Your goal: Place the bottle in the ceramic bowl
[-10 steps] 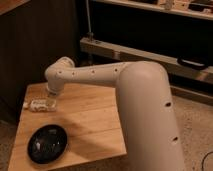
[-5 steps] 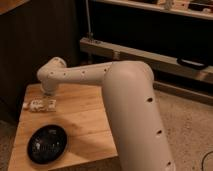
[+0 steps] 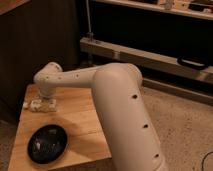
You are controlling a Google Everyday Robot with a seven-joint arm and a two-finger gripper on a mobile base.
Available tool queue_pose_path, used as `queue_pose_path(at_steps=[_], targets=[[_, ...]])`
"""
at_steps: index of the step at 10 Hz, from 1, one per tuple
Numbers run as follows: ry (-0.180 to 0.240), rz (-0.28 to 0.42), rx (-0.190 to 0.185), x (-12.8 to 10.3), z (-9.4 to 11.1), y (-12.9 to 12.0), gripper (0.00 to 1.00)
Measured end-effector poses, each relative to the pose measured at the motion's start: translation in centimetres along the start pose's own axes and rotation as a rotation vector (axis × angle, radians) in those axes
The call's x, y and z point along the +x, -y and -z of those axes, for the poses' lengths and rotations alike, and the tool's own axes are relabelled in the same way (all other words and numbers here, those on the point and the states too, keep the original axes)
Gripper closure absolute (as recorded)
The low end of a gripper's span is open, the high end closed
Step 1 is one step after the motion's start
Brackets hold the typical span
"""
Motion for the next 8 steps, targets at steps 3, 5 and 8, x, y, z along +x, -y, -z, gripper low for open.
queue_pose_path(at_steps=[3, 5, 8], targets=[[0.004, -0.004, -0.042, 0.2, -2.4, 0.2, 0.35], [0.013, 0.000, -0.060, 0.2, -3.6, 0.4, 0.35], [0.011, 0.012, -0.064, 0.2, -4.4, 0.9, 0.35]])
